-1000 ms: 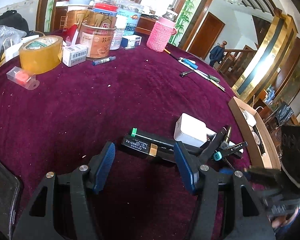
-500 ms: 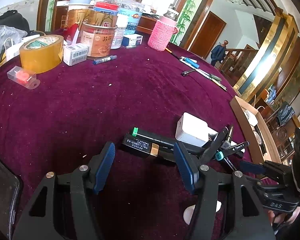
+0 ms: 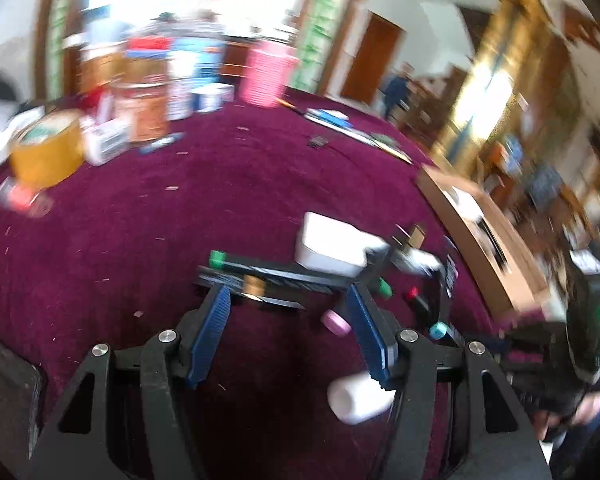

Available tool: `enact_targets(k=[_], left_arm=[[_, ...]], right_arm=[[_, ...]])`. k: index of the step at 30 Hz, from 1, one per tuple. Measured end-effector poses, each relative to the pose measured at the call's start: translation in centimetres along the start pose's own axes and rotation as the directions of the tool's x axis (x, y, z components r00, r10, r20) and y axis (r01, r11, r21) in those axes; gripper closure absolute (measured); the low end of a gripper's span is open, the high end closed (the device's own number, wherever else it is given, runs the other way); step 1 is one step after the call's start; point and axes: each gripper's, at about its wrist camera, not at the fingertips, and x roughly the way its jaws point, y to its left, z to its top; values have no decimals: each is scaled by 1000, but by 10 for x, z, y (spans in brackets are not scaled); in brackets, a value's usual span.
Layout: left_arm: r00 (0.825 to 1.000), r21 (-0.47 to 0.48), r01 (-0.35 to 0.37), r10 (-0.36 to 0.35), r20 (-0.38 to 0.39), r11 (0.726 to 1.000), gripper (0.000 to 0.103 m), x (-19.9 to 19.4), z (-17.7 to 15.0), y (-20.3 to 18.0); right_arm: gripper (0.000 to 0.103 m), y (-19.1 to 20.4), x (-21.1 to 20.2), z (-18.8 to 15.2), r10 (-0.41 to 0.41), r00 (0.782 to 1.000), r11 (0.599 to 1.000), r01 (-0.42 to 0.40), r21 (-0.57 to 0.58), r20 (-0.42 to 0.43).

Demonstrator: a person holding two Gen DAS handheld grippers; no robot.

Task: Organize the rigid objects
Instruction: 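Grasp a small white bottle with the left gripper while the right holds the marker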

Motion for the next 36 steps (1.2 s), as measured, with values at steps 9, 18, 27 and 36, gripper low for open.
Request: enact_targets(k=[9, 18, 27, 36], left_arm=[[984, 478, 99, -13, -179, 873, 43, -1, -22, -64], [959, 579, 122, 54, -277, 806, 44, 29, -27, -78], [950, 541, 103, 79, -301, 835, 79, 26, -41, -86], [961, 451, 86, 46, -274, 888, 78, 22, -49, -77]], right_arm=[[89, -17, -12, -20, 55, 997, 995, -59, 77, 47], [89, -23, -14, -28, 89, 992, 990, -97, 103, 84], [89, -19, -14, -28, 70, 994, 992, -78, 96, 85], [89, 1, -12, -28, -55, 995, 998, 54, 15, 86]])
